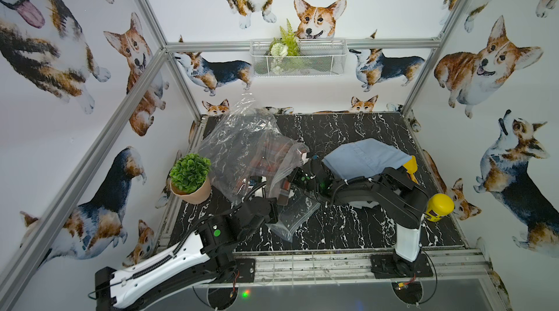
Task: Take the shirt out of the vacuum bag
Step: Take out the shirt from the vacuum bag.
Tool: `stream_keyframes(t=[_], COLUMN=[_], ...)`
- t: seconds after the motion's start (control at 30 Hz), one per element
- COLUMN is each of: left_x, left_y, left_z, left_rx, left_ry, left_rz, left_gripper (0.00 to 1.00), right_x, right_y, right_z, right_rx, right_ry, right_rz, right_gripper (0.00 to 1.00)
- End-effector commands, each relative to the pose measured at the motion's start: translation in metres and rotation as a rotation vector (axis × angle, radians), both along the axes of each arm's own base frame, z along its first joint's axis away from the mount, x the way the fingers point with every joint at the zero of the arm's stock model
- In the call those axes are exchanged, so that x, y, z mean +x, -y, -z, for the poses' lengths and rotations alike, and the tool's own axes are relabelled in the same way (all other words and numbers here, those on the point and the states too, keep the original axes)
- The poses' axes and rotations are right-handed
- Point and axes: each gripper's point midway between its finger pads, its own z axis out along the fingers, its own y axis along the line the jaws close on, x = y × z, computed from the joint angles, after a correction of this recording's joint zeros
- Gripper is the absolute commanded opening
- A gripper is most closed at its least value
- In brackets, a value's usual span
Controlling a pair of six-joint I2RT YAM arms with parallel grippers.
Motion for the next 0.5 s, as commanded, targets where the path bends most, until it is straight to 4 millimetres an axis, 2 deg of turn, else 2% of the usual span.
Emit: stream_keyframes(t=[0.0,0.3,0.47], left_x=[0.004,0.008,0.009], left_y=[-0.006,-0.004,-0.004], left_z=[0.003,0.003,0.005], left_rx=[0.025,0.041,0.056], left_ry=[0.001,0.009,0.012], left_rz=[-0.046,-0.049,-0.054], left_gripper=[0.00,0.00,0.00], right_x=[-0.021,-0.063,-0.077], right_y=[0.000,0.024,0.040], right_z=[-0.019,-0.077,-0.109], right_rx=[0.038,0.043,0.061], right_ry=[0.000,0.079,0.121], right_rz=[-0.035,-0.092,-0.104], right_gripper=[0.00,0.00,0.00])
